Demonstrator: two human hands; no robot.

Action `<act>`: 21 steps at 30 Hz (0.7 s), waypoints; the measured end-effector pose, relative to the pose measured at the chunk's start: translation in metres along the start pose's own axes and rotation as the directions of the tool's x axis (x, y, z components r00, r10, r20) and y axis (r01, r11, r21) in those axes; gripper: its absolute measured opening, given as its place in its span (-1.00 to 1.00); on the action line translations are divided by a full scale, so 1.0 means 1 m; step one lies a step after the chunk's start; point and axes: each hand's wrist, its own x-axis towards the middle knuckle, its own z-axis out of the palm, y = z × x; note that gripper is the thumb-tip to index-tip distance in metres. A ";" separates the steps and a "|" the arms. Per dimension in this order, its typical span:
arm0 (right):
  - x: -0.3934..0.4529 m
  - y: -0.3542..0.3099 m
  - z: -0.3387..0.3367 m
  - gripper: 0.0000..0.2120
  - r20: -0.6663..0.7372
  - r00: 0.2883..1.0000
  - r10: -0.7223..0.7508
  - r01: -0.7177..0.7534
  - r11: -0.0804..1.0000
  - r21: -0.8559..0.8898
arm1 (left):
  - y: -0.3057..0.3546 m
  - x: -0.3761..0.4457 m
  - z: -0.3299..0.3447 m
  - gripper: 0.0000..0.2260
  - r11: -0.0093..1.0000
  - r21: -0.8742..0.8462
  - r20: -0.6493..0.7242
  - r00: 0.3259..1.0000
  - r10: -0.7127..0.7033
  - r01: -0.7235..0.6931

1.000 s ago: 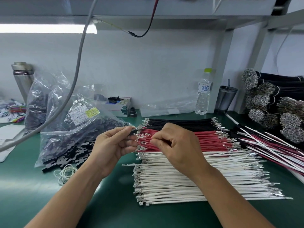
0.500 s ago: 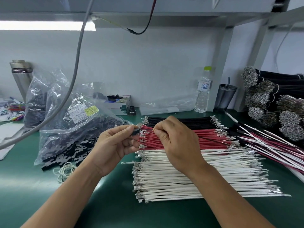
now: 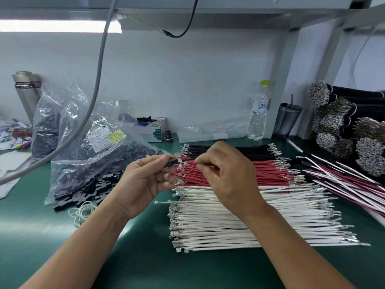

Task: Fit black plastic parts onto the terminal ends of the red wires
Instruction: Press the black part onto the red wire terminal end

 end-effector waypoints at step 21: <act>0.000 0.004 -0.002 -0.92 -0.071 0.997 -0.028 0.032 0.998 0.058 | 0.003 0.000 0.000 -0.81 0.996 0.006 0.040 0.995 -0.091 0.091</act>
